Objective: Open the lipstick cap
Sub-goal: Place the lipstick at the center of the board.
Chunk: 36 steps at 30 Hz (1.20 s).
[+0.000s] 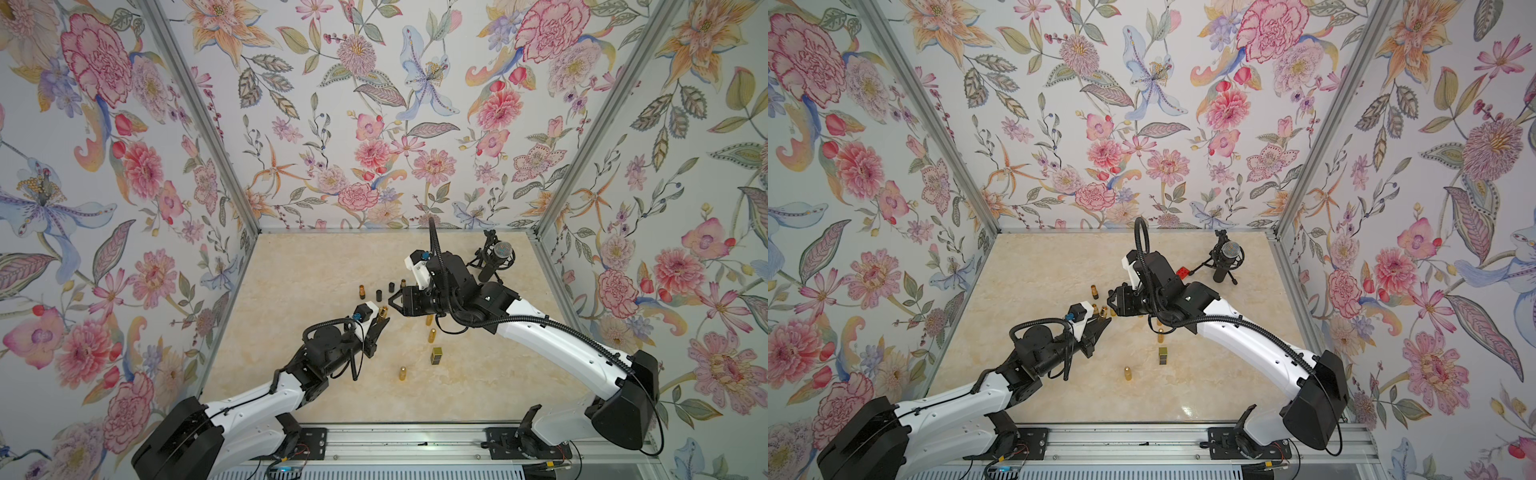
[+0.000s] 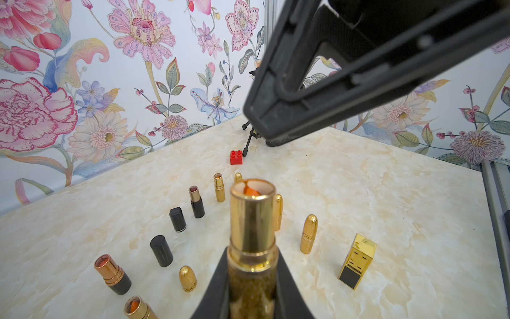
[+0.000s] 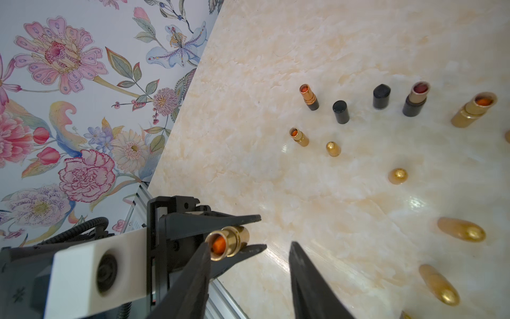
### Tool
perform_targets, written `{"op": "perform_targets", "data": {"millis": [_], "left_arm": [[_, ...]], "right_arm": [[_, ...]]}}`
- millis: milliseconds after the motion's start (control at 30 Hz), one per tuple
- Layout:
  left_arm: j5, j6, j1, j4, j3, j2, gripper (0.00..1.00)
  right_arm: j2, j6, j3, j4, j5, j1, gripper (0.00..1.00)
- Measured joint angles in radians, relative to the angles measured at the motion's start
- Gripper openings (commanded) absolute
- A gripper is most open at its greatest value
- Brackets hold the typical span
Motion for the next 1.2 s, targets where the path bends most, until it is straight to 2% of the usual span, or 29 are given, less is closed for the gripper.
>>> {"op": "perform_targets", "data": {"millis": [200,700,1067,1200], "left_arm": [[0.000,0.007,0.000,-0.004,0.008,0.000,0.04],[0.000,0.016,0.000,-0.024,0.026,0.000,0.04],[0.000,0.019,0.000,-0.027,0.026,0.000,0.04],[0.000,0.019,0.000,-0.029,0.026,0.000,0.04]], "right_arm": [[0.025,-0.003,0.010,0.002,-0.024,0.043,0.49],[0.067,-0.030,0.046,0.013,-0.018,0.045,0.33],[0.077,-0.038,0.046,0.015,-0.018,0.045,0.32],[0.091,-0.042,0.046,0.014,-0.018,0.045,0.29]]}}
